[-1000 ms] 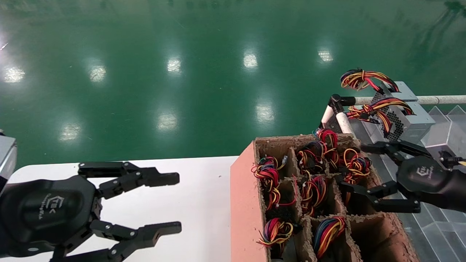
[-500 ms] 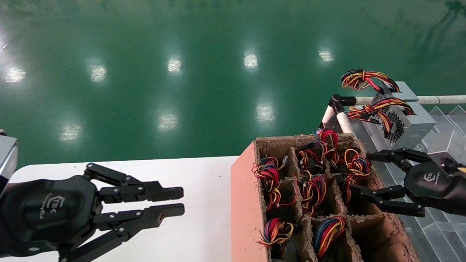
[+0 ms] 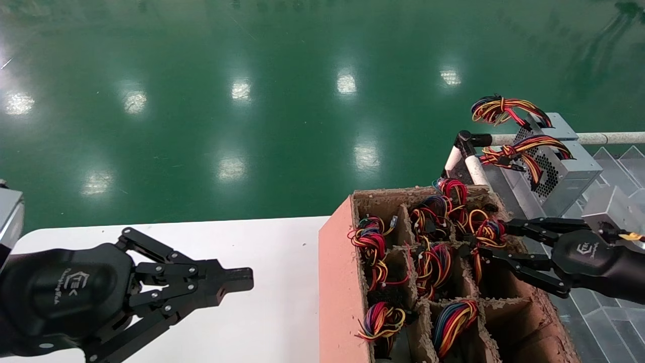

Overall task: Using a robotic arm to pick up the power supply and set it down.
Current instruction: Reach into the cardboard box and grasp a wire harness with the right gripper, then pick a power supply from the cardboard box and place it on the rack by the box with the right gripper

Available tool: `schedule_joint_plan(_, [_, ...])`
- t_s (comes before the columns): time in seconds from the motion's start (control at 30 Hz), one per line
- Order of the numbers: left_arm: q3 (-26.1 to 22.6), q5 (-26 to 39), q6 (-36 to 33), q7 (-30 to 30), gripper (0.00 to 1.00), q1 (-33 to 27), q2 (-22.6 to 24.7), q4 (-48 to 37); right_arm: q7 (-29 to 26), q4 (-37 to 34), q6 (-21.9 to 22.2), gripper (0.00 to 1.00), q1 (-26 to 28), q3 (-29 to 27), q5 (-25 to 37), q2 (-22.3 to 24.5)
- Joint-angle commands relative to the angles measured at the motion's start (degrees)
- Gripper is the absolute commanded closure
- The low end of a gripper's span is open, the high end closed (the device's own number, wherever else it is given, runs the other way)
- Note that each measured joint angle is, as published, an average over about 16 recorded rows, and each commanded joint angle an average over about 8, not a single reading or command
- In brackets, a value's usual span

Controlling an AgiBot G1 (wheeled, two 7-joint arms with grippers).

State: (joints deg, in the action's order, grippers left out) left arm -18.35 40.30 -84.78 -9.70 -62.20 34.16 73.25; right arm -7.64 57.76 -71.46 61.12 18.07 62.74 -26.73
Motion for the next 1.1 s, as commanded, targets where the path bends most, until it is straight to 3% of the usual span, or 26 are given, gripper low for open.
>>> schedule_joint_plan(0.03, [0.0,0.0,0.0,0.0,1.00,0.0,0.0,0.0,0.4,-0.8,-0.1,1.00,0.0,0.1,0.0,-0.4])
schedule_joint_plan(0.6, [0.0,0.0,0.0,0.0,1.00,0.0,0.0,0.0,2.4,-2.9,-2.8,1.00,1.0,-0.4,-1.6,-0.8])
schedule_joint_plan(0.9, [-0.1,0.0,0.0,0.0,1.00,0.0,0.0,0.0,1.0,3.9,-3.3,1.00,0.6,-3.2,-5.4,3.1])
schedule_joint_plan(1.1, [-0.1,0.0,0.0,0.0,1.00,0.0,0.0,0.0,0.4,10.0,-1.3,1.00,0.9,-7.1,-9.3,6.6])
